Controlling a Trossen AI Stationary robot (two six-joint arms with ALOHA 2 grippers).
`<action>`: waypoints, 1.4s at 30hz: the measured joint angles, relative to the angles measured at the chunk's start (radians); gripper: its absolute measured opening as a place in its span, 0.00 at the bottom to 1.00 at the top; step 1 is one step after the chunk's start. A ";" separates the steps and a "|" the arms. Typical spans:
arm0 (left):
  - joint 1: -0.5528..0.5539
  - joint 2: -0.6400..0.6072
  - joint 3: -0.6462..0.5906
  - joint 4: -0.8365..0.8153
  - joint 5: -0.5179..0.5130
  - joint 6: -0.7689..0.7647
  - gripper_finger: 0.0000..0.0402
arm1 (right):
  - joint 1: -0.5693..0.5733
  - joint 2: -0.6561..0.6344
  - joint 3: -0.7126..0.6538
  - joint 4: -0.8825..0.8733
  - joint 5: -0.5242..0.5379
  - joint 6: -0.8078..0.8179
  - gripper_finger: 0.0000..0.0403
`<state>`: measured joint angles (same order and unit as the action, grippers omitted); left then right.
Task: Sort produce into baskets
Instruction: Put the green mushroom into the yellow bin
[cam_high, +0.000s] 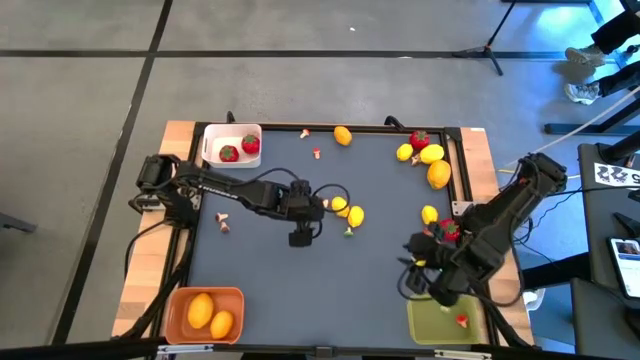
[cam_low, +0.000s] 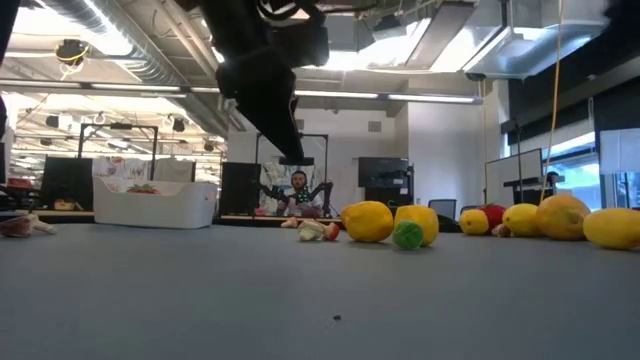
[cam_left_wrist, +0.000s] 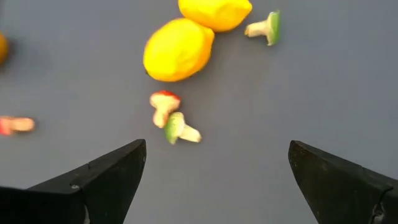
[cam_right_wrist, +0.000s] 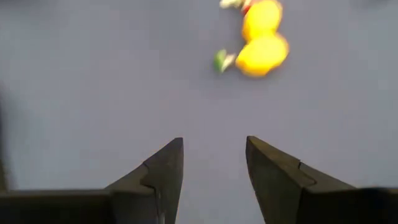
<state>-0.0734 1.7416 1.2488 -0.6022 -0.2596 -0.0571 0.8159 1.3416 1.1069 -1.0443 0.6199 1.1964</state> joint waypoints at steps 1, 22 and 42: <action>0.007 0.000 0.000 -0.006 0.028 -0.003 0.97 | -0.019 0.000 0.000 0.000 0.024 -0.034 0.43; 0.075 0.061 -0.001 -0.044 0.106 -0.147 0.97 | -0.284 0.005 -0.058 0.055 0.380 -0.261 0.43; 0.202 0.161 -0.001 0.098 0.217 -0.259 0.97 | -0.346 0.005 -0.057 0.115 0.408 -0.263 0.43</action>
<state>0.1282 1.9022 1.2480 -0.5044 -0.0422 -0.3160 0.4702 1.3464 1.0500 -0.9295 1.0283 0.9337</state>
